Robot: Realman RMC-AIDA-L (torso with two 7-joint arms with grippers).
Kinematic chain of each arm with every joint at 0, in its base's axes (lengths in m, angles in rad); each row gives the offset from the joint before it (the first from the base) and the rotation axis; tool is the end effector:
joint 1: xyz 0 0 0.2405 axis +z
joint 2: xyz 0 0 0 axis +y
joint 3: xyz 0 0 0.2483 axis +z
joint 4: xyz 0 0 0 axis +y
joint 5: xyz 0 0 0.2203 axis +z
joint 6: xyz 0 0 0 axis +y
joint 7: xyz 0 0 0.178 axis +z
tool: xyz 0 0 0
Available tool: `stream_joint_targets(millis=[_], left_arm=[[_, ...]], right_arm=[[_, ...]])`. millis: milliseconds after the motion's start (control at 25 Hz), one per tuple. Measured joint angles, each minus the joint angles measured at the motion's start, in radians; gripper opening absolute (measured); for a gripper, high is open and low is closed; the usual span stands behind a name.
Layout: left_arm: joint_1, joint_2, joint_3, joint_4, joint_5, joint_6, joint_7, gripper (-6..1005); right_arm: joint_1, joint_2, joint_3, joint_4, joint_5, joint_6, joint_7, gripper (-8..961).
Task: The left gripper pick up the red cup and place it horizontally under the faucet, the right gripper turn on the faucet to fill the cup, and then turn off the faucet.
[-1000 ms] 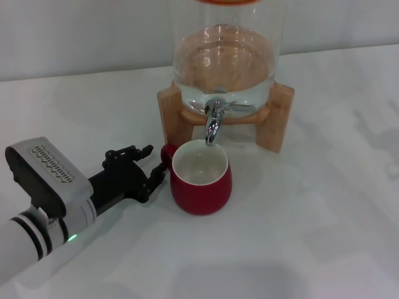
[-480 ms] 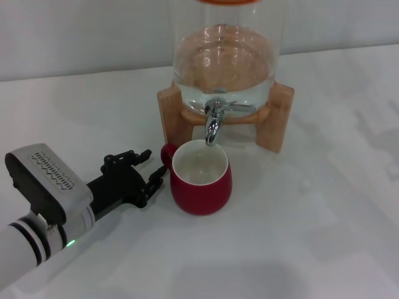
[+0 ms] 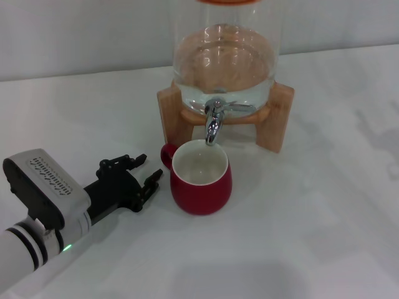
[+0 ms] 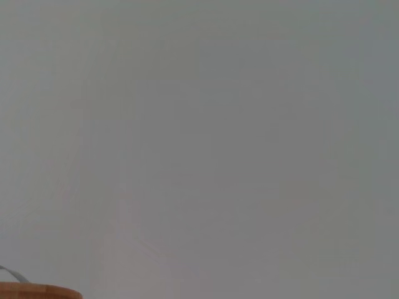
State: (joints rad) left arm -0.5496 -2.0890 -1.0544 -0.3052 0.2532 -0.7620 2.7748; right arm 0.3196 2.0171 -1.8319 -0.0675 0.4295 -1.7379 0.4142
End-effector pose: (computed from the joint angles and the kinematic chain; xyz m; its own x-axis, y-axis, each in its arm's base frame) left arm -0.2560 0.3617 -0.1466 0.9431 0.0512 0.3285 0.2464 -0.7708 -0.5874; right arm 0.3189 0.3005 0.0795 0.5085 0.4587 -0.7287 -0.7482 -0.1835 -0.6376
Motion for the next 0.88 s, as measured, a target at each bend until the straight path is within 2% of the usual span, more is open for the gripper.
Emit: stream_joint_targets(millis=[600, 880], left_arm=[[0.009, 0.004, -0.032, 0.0, -0.007, 0.008, 0.022, 418], [0.023, 0.006, -0.094, 0.004, -0.006, 0.009, 0.029, 418]], right_arm=[[0.003, 0.0, 0.004, 0.0, 0.004, 0.002, 0.0, 855], [0.004, -0.001, 0.003, 0.0, 0.007, 0.002, 0.0, 855]])
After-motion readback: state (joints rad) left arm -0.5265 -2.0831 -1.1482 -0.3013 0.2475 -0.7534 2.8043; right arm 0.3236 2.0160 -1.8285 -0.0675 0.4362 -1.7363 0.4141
